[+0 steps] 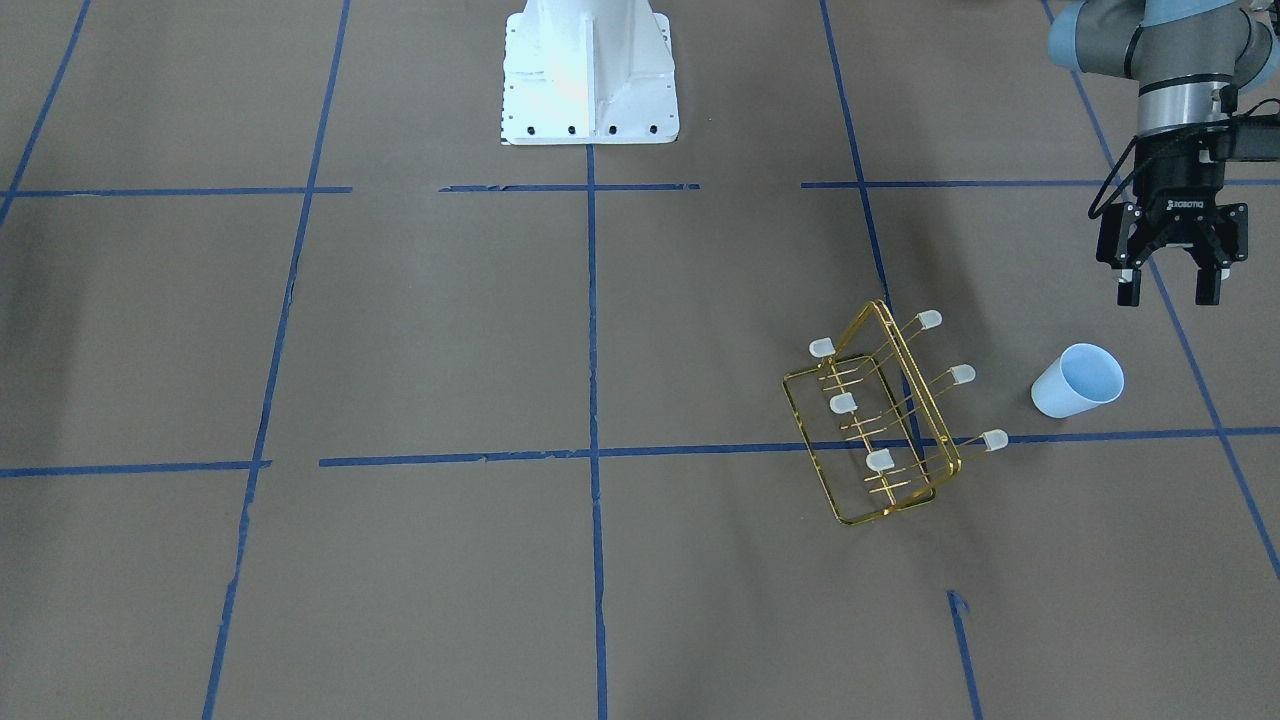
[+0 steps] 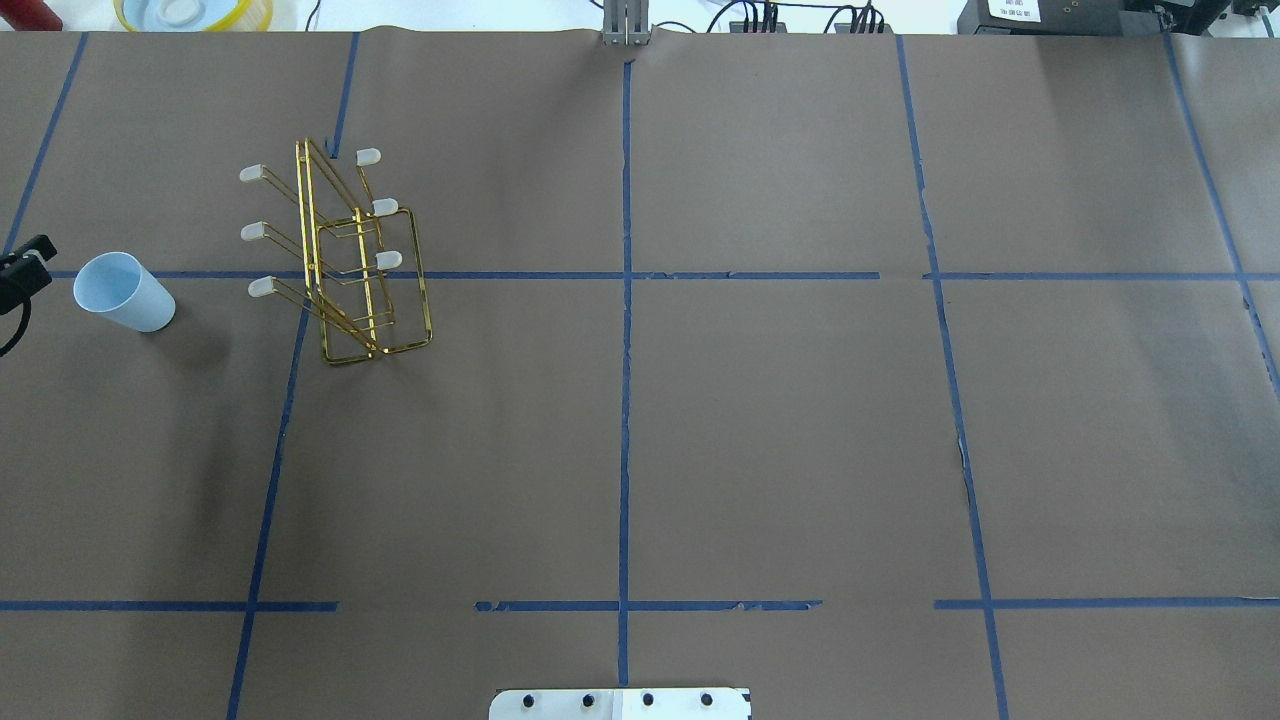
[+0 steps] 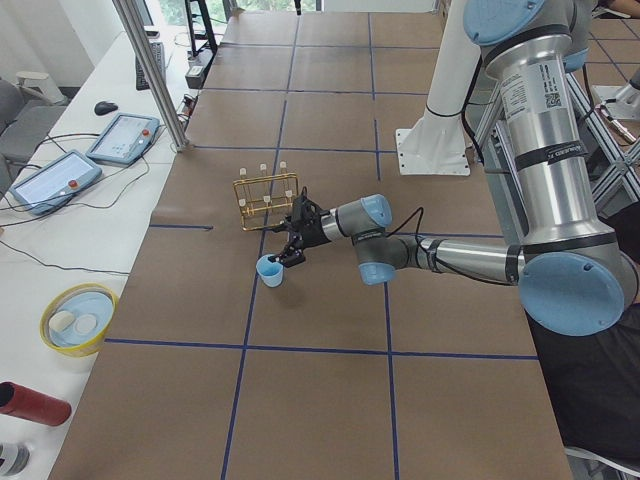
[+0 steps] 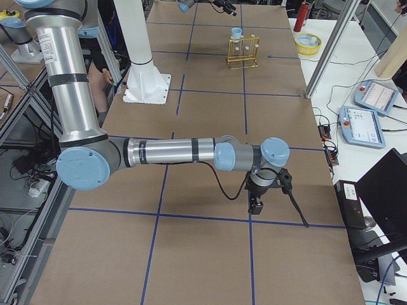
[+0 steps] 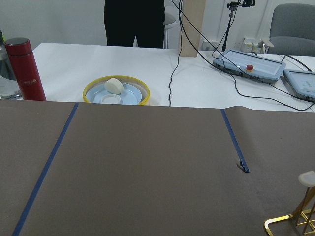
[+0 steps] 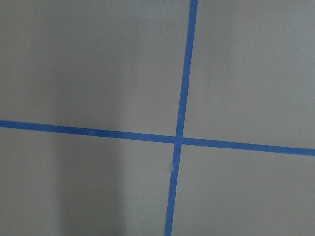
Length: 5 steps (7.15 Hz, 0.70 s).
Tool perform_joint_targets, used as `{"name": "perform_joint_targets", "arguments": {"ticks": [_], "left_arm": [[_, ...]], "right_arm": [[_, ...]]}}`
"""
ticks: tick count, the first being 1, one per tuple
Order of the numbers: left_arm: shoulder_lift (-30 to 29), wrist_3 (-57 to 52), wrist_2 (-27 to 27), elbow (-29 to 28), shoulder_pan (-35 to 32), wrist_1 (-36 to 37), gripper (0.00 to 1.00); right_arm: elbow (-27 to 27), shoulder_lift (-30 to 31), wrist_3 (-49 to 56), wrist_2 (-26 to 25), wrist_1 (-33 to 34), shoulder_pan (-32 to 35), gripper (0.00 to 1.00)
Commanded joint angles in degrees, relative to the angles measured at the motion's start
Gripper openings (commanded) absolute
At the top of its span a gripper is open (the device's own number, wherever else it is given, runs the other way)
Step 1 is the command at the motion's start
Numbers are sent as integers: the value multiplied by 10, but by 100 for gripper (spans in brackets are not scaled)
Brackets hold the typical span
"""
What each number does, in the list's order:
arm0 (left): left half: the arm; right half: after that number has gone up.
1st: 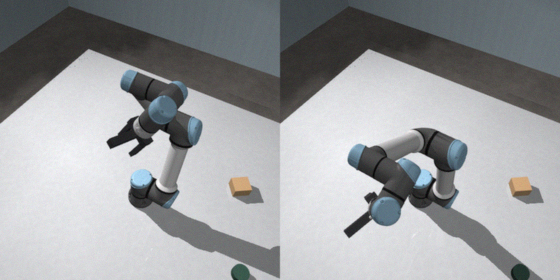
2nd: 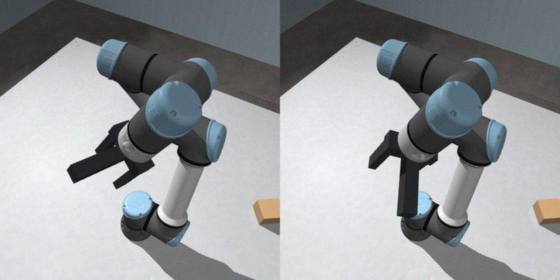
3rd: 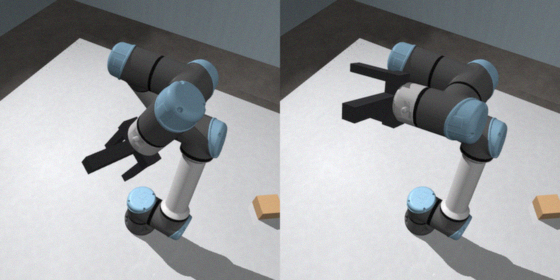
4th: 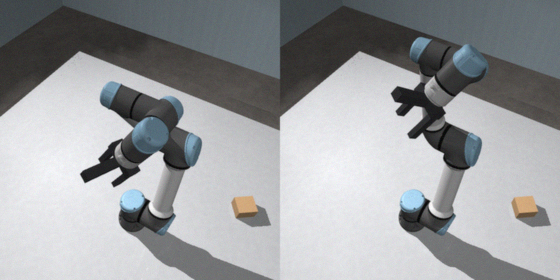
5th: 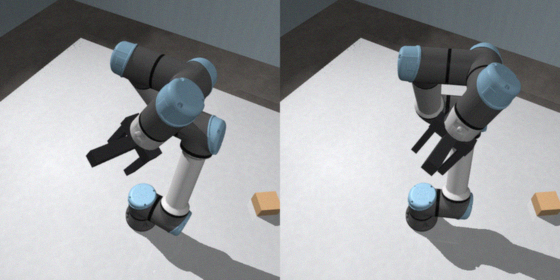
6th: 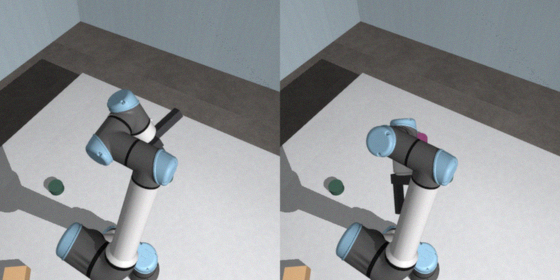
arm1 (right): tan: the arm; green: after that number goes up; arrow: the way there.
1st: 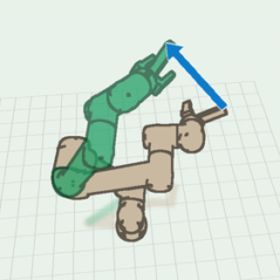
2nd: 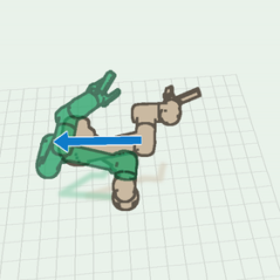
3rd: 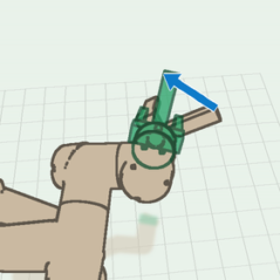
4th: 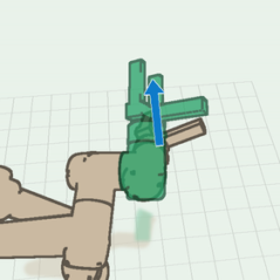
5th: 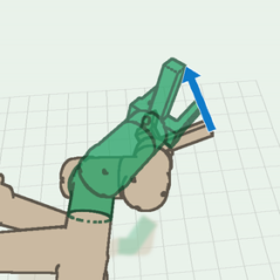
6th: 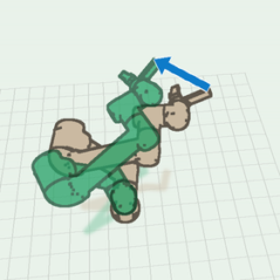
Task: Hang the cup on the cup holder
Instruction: 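Move the left gripper toward the light blue cup from nearer the robot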
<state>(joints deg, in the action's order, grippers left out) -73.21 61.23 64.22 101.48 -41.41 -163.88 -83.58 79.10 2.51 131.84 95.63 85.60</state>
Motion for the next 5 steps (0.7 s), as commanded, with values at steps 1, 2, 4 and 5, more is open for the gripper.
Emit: {"name": "perform_joint_targets", "arguments": {"ticks": [1,2,4,5], "left_arm": [[1,12,-92,-59,54,-72,100],[0,35,-123,-76,76,-82,100],[-4,58,-202,-95,132,-73,100],[-7,58,-208,-95,152,-71,100]], "right_arm": [[0,0,0,0,0,0,100],[0,0,0,0,0,0,100],[0,0,0,0,0,0,100],[0,0,0,0,0,0,100]]}}
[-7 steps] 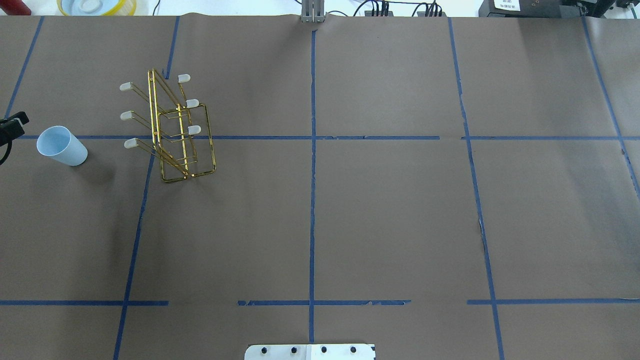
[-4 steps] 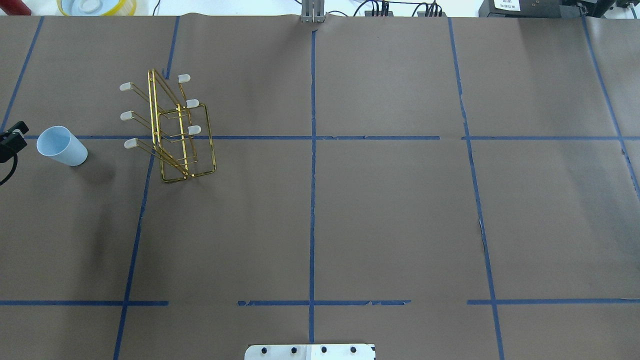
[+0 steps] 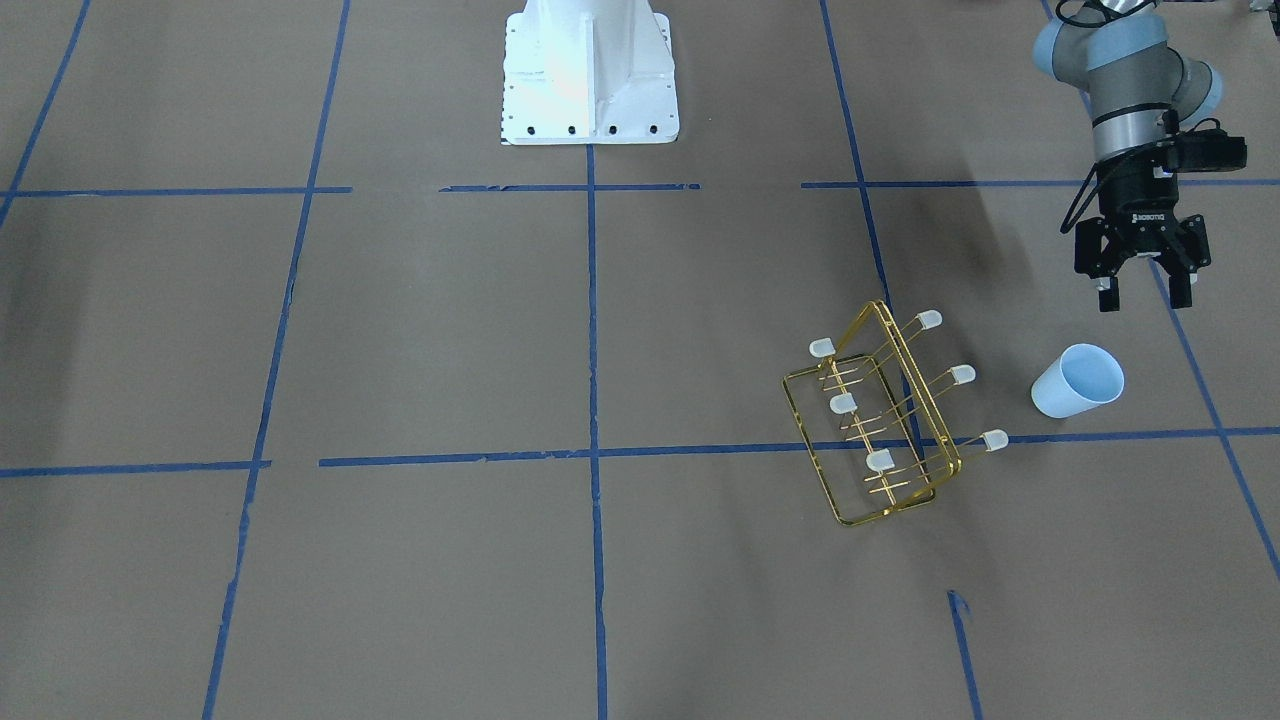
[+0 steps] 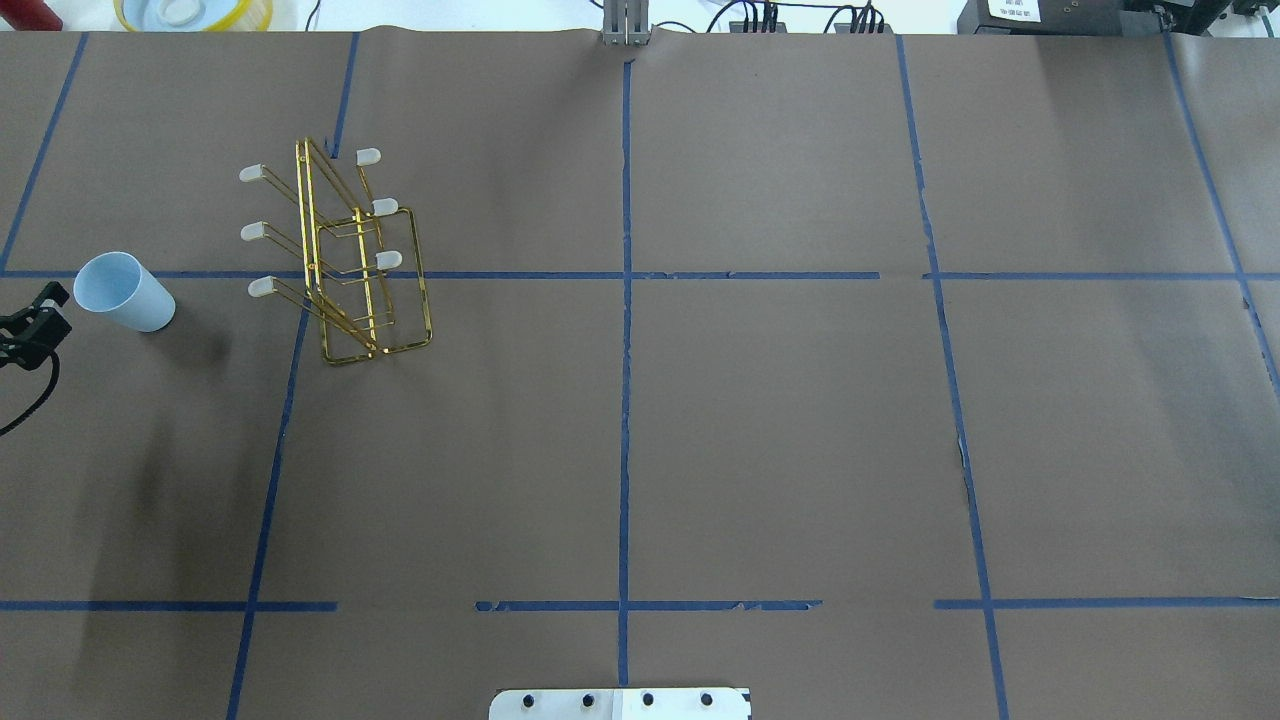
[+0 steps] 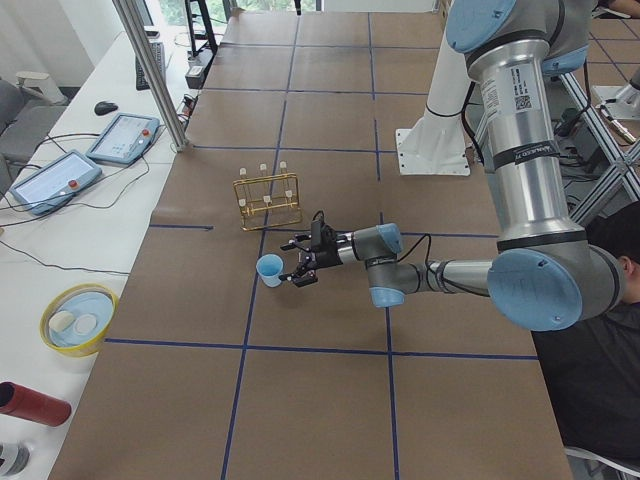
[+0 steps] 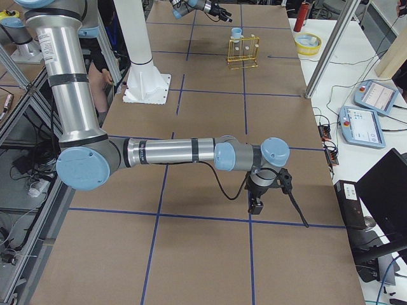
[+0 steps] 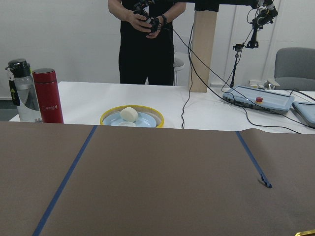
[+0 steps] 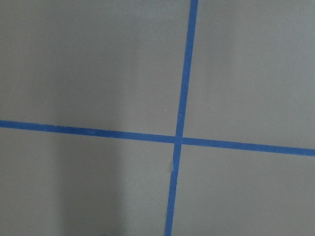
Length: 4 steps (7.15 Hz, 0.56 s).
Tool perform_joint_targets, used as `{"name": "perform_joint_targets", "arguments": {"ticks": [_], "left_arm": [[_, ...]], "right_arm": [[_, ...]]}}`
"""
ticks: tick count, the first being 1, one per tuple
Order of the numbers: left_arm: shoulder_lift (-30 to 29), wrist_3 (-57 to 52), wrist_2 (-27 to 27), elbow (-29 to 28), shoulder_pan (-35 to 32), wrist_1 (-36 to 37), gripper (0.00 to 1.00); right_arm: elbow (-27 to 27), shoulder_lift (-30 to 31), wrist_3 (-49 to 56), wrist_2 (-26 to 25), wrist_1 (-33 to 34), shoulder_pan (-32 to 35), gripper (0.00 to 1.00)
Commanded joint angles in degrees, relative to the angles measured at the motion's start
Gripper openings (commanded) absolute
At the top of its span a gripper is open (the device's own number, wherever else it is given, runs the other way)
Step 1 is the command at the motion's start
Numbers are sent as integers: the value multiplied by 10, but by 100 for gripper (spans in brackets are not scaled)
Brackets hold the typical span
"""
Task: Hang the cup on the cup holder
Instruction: 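Move the left gripper toward the light blue cup from nearer the robot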
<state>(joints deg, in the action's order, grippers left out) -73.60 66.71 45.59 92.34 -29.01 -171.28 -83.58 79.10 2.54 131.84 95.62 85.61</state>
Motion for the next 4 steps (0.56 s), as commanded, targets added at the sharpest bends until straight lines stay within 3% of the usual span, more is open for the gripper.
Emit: {"name": "perform_joint_targets", "arguments": {"ticks": [1,4], "left_arm": [[-3,1,-21,-3,45,13,100],[-12,-3,4,-8,56,24,100]], "right_arm": [[0,0,0,0,0,0,100],[0,0,0,0,0,0,100]]}}
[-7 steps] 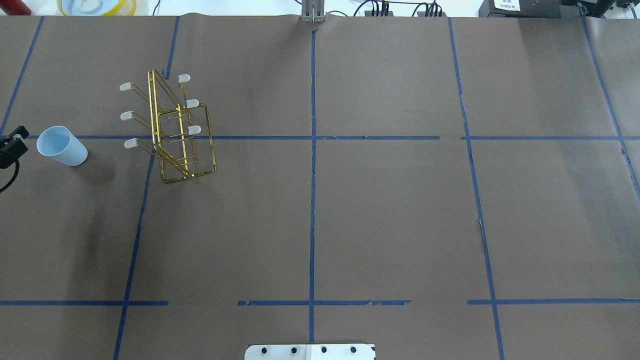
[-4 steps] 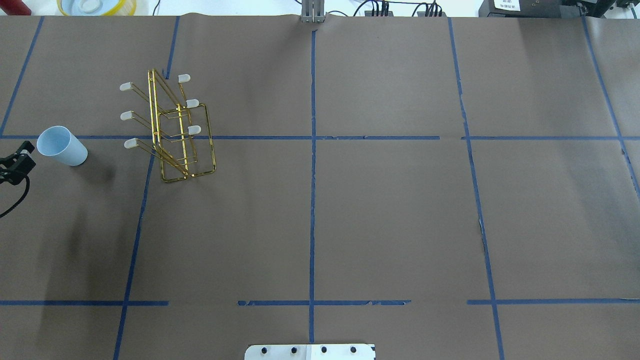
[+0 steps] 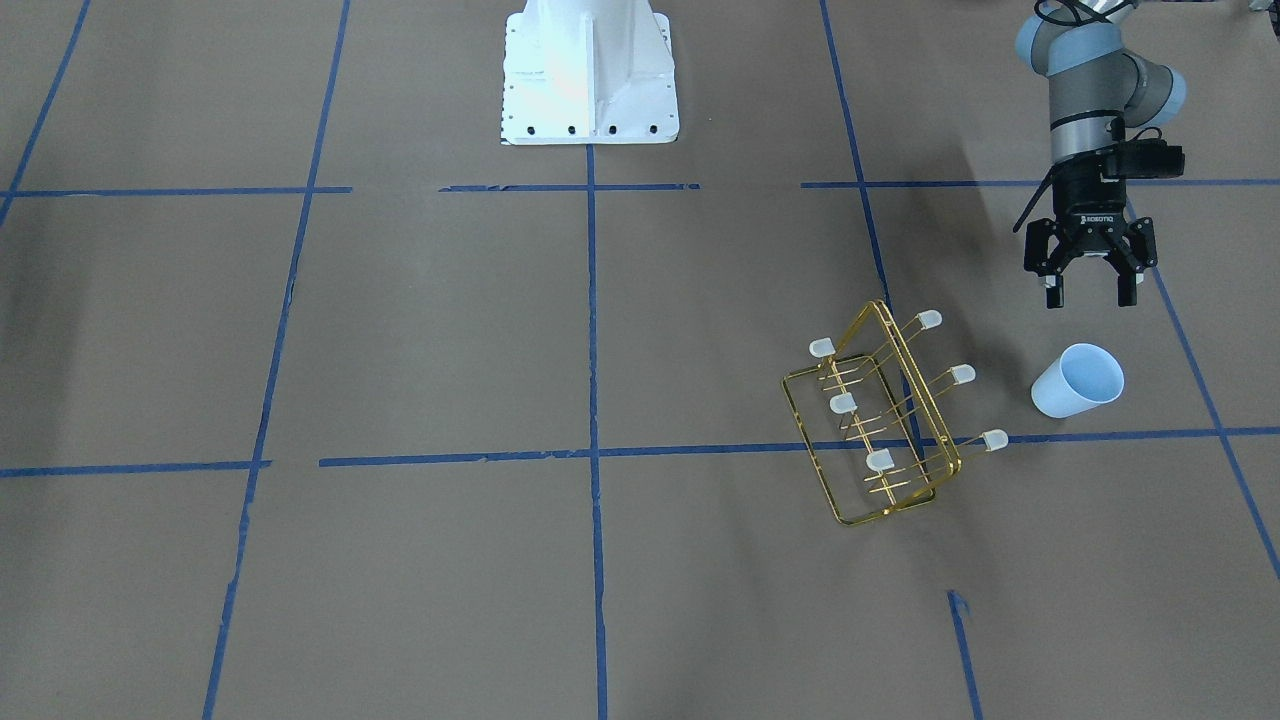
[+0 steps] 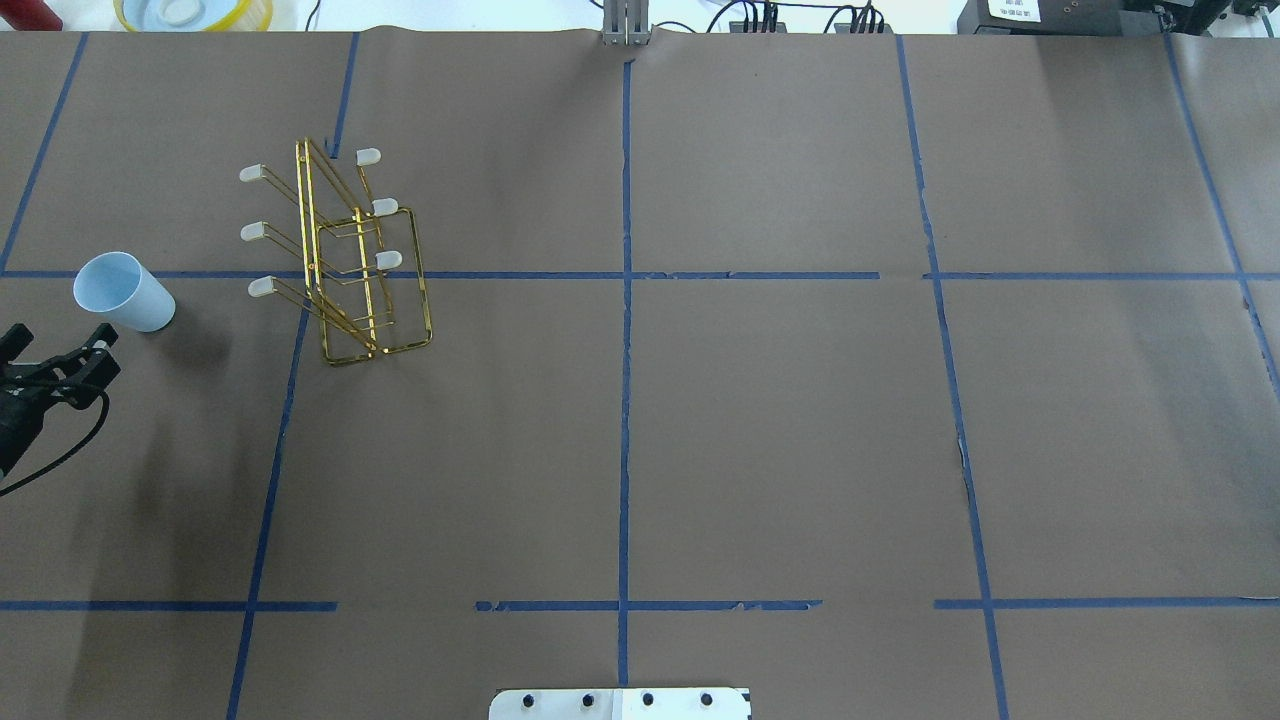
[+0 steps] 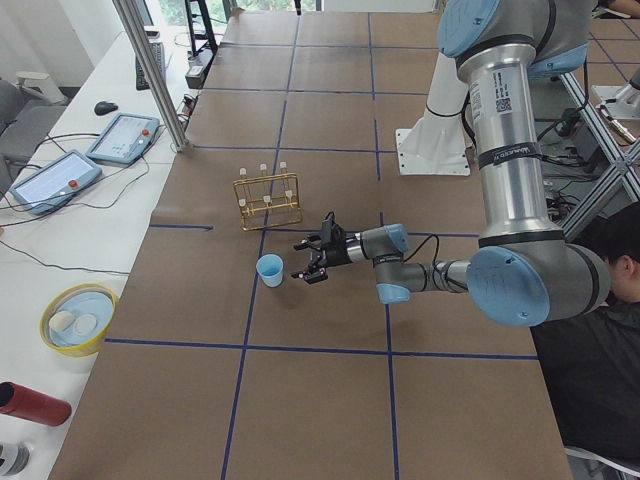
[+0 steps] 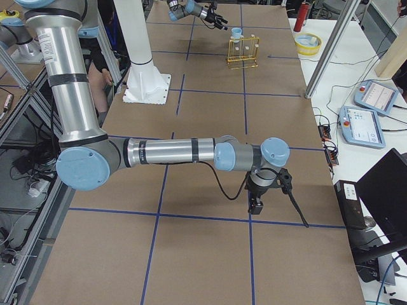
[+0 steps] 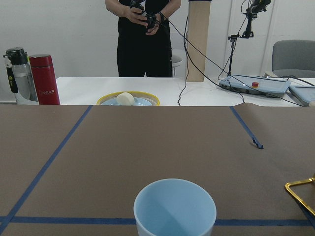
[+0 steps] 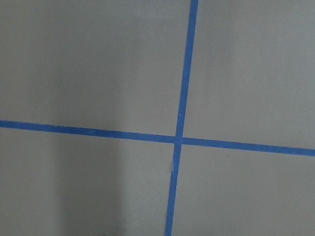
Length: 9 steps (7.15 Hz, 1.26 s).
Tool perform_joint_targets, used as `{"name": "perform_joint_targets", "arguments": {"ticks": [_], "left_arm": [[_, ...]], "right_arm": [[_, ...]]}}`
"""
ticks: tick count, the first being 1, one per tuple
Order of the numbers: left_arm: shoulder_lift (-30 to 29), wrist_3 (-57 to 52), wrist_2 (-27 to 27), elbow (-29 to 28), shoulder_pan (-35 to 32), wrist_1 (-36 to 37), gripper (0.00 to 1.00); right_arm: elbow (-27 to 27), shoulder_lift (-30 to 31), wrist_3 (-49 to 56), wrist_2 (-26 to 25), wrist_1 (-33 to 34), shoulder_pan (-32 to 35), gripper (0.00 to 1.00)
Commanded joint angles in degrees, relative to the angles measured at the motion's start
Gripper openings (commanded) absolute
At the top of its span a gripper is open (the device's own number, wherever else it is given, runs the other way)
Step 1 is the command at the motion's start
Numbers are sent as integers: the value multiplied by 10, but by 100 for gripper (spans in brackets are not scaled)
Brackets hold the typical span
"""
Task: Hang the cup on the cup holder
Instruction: 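Move the left gripper toward the light blue cup from nearer the robot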
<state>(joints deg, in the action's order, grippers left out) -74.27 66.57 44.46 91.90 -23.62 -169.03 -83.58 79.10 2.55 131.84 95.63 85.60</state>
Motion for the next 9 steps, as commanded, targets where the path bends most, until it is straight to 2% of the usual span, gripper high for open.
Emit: {"name": "perform_joint_targets", "arguments": {"ticks": [1,3,6,8,9], "left_arm": [[-9,-1,43,-4,3,1,100],[-30,1,62,-42,5,0,100],[-36,4,76,-59,-2,-1,100],[-56,5,88,-69,-26,0,100],[-69,4,115,-70,-51,1,100]], "right_arm": [[0,0,0,0,0,0,100],[0,0,0,0,0,0,100],[0,0,0,0,0,0,100],[0,0,0,0,0,0,100],[0,0,0,0,0,0,100]]}}
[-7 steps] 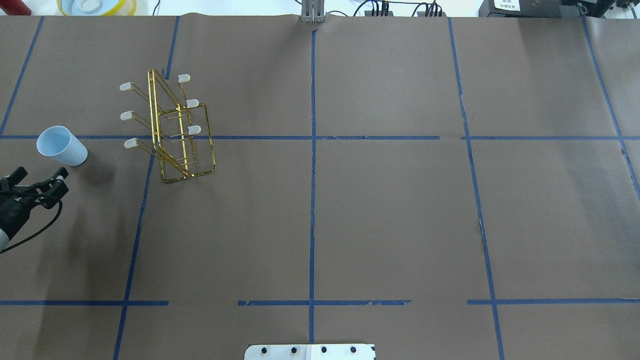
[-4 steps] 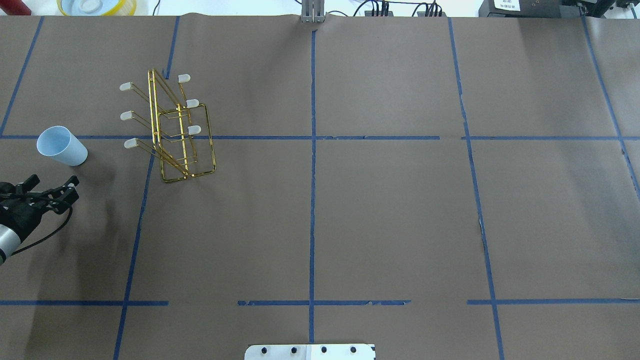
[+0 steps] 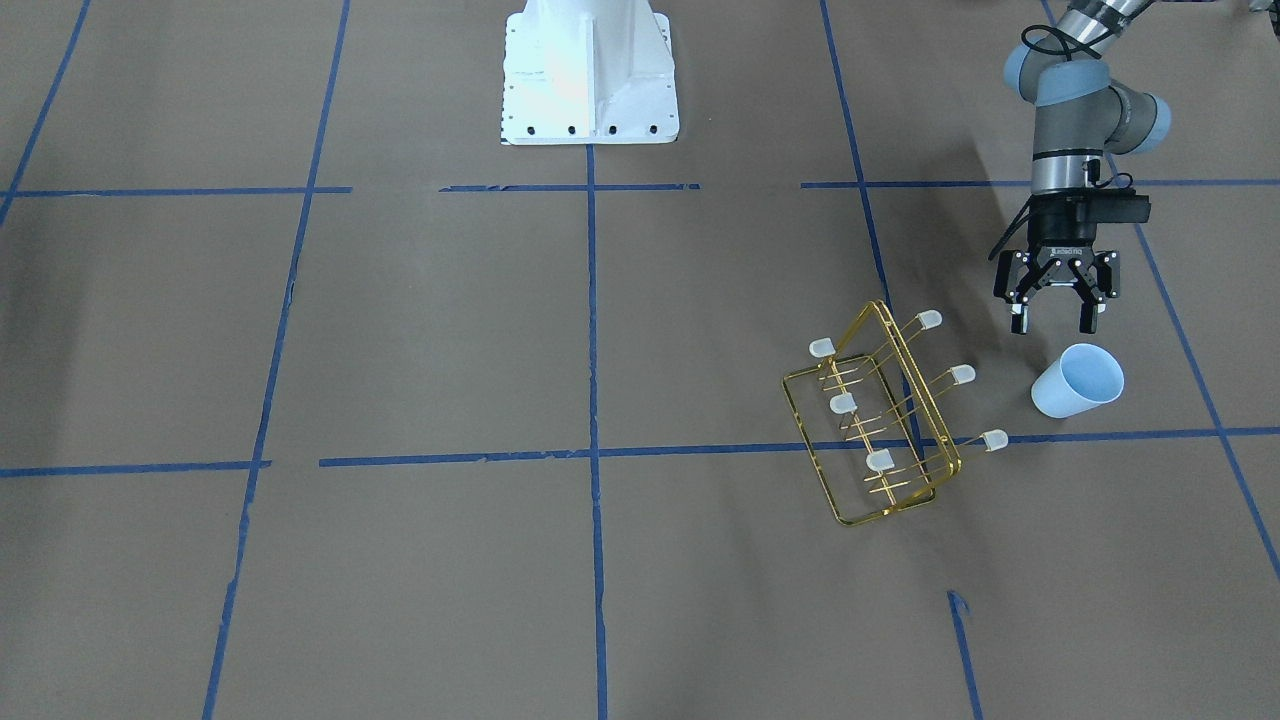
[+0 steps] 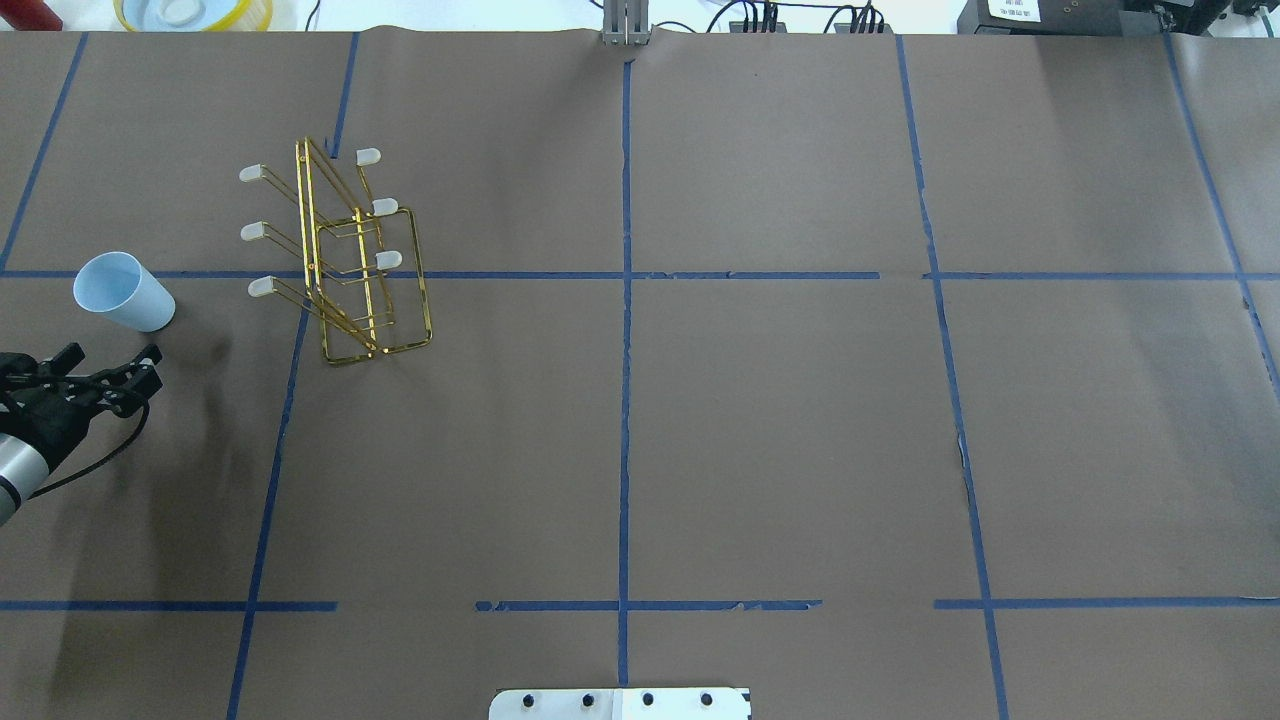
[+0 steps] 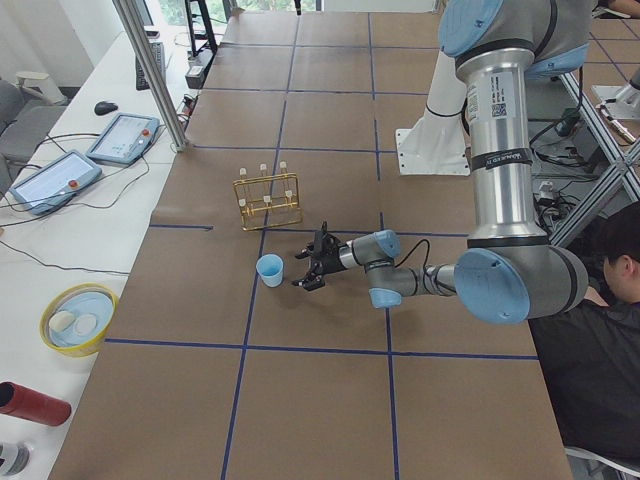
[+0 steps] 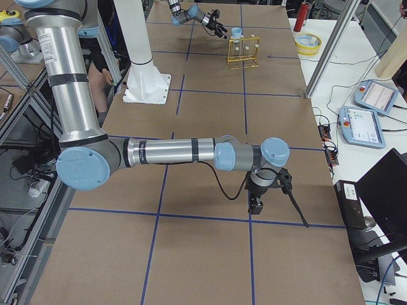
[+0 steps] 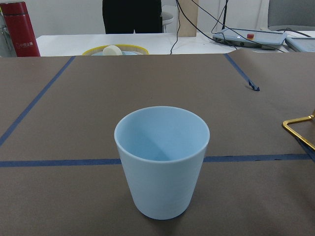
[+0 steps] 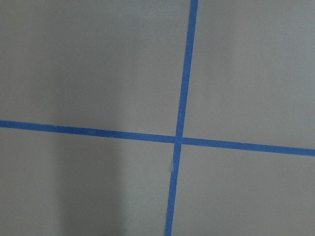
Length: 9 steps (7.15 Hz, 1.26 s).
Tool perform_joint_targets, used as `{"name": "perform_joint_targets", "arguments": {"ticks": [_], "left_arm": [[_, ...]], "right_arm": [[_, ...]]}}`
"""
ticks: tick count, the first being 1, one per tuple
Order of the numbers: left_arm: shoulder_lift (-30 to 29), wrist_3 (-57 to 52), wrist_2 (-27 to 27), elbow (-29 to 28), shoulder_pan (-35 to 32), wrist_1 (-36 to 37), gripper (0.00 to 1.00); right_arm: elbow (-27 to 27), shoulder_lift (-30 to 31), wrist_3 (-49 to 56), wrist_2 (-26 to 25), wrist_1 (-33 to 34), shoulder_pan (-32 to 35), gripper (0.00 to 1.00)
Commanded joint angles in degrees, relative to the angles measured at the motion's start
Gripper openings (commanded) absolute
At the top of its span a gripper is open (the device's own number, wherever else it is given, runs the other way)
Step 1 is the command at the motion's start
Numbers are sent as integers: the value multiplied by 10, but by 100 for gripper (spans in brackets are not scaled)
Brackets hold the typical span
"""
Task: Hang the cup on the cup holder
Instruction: 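Close the left gripper on the light blue cup's side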
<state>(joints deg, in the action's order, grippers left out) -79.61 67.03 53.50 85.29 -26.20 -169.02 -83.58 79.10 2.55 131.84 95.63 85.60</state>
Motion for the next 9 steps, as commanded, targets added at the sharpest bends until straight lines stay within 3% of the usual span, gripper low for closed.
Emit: {"name": "perform_joint_targets", "arguments": {"ticks": [1,9], "left_arm": [[-24,-1,29,-15,-29,1,100],[-94,-6,68,-99,-82,2,100]], "right_arm": [[0,0,0,0,0,0,100],[0,0,0,0,0,0,100]]}}
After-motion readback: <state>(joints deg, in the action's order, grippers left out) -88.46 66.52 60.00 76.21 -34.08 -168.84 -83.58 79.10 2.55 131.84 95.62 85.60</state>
